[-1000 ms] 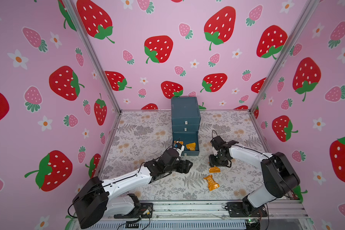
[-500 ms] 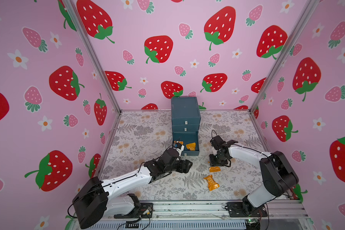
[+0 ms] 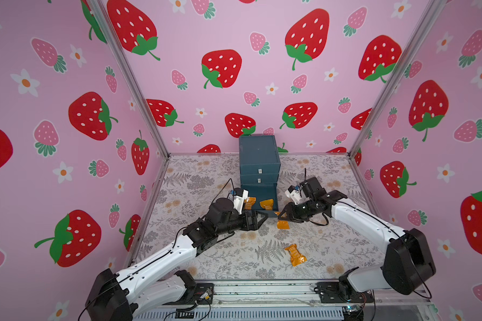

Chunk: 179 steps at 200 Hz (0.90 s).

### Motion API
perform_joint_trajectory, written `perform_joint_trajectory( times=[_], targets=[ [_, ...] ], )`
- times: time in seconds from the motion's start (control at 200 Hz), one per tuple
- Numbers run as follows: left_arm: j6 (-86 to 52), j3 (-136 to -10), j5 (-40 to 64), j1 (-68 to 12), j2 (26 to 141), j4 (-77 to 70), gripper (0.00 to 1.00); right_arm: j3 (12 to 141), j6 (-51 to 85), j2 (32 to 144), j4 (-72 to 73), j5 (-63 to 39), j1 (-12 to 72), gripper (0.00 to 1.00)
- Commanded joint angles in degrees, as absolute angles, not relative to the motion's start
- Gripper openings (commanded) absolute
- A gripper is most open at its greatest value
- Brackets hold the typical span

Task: Place the cookies into the drawer by color
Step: Pick up the cookie at the center of the board, then place the cookie in the drawer.

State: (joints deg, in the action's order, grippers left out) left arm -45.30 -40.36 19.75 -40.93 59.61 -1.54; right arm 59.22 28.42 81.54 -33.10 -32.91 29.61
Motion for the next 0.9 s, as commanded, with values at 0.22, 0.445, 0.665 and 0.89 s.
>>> perform_joint_trajectory(
  times=[0.22,0.445,0.665,0.89],
  targets=[
    [-53.9,-46.4,25.6,-36.8,61.9,-0.6,0.89,64.6,34.9,80.4,-22.4,-44.8,29.8,0.29],
    [-54.4,-46.5,18.3,-33.1,63.4,1.6,0.94,73.9,33.8,85.7,-32.8,-19.9,34.6,0.29],
    [-51.2,-46.1,14.4,-28.9,68.4,1.6,0.94,82.8,34.7,96.7,-37.5,-7.3,37.9,0.29],
    [-49.0,-44.5,13.6,-28.3,73.3,-0.7,0.93,85.6,35.7,107.4,-33.2,-4.5,38.4,0.29]
  ],
)
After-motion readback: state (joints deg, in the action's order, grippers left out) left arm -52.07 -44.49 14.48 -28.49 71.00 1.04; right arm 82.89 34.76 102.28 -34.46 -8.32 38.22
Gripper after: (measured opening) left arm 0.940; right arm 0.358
